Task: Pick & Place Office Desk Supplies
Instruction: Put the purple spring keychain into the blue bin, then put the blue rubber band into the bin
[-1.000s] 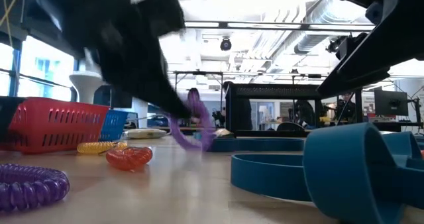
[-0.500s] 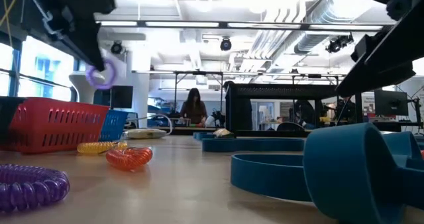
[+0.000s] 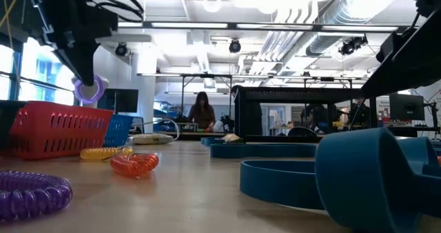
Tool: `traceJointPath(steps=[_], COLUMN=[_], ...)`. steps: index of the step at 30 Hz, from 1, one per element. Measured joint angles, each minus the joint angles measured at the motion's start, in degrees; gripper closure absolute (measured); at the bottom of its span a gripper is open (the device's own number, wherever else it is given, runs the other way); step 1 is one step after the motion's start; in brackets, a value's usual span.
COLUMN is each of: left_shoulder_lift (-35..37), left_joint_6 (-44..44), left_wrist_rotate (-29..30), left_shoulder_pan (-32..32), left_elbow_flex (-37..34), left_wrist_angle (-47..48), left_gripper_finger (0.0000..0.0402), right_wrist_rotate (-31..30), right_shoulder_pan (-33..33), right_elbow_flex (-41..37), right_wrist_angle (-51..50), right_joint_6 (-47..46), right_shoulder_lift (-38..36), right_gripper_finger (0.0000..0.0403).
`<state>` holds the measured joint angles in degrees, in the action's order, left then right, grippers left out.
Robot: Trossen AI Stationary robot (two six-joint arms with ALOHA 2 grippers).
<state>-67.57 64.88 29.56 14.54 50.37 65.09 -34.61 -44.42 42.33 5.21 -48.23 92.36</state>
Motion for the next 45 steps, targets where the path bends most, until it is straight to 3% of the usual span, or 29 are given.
traceJointPath(steps=[11,16,19,26,30,38,45], left_shoulder_lift=[-1.72,-1.73,-1.64,-1.64,-1.64,-1.64,-1.64], left_joint_6=[-2.02,1.40,0.15,-0.08,0.97,2.77,3.71], left_wrist_rotate=[-0.47,-0.48,-0.22,5.09,6.60,6.59,6.58], left_shoulder_pan=[0.87,1.06,1.38,5.90,7.97,9.74,9.80], left_elbow_flex=[0.00,0.02,0.02,0.04,0.04,0.07,0.07], left_wrist_angle=[-0.64,-0.60,-0.59,-0.62,-0.62,-0.63,-0.62], left_gripper_finger=[0.0322,0.0307,0.0305,0.0305,0.0305,0.0305,0.0305], right_wrist_rotate=[-0.04,-0.81,-1.31,9.31,9.91,13.43,10.78], right_shoulder_pan=[0.32,1.04,1.83,2.61,1.68,1.63,1.37], right_elbow_flex=[0.00,0.00,0.00,0.00,0.00,0.00,0.00], right_wrist_angle=[-0.95,-2.18,-6.22,-22.75,-29.55,-30.05,-27.30], right_joint_6=[0.25,0.98,-6.00,-24.45,-29.90,-30.22,-26.23], right_shoulder_lift=[-0.02,-0.02,-0.56,-2.64,-2.64,-2.64,-2.62], right_gripper_finger=[0.0143,0.0143,0.0143,0.0162,0.0177,0.0206,0.0230])
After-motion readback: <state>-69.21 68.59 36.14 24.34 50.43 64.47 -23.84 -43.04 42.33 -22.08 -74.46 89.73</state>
